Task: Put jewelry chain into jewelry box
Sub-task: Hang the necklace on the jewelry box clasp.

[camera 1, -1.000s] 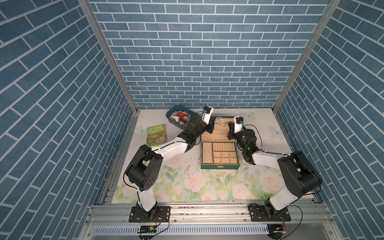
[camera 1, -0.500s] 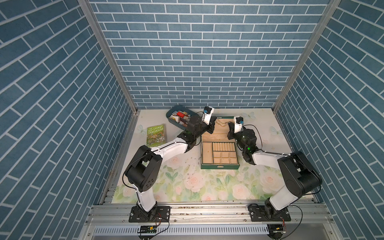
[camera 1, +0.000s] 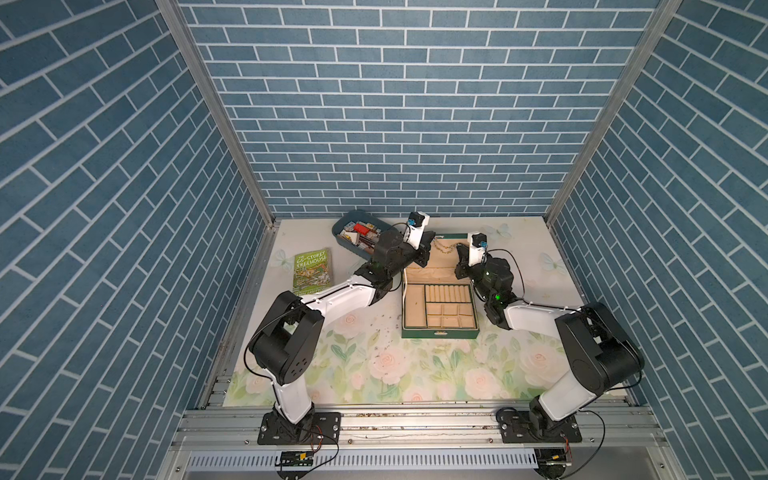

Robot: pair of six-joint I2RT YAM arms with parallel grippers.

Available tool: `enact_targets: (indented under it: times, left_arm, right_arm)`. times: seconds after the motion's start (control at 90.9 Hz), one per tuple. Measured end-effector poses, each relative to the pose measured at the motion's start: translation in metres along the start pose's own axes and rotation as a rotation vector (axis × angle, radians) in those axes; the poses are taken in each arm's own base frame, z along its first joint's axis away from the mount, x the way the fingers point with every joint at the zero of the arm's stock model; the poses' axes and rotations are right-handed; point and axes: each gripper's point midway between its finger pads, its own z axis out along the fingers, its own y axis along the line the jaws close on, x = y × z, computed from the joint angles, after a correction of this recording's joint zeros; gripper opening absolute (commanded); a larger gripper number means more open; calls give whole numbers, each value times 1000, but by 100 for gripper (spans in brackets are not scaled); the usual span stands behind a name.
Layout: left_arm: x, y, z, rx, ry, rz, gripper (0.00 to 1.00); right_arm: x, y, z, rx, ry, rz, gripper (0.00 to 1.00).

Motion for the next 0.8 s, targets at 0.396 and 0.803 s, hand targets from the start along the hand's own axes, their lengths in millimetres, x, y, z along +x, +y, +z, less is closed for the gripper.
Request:
enact_targets:
  times: [0.396, 0.803]
  left_arm:
    - [-4, 10, 6, -67, 2, 20, 0]
    - [-5, 28, 4, -172, -5, 22, 0]
  right_arm:
    - [0, 0, 0, 0, 0, 0, 0]
    - [1, 0, 1, 0, 3, 0, 0]
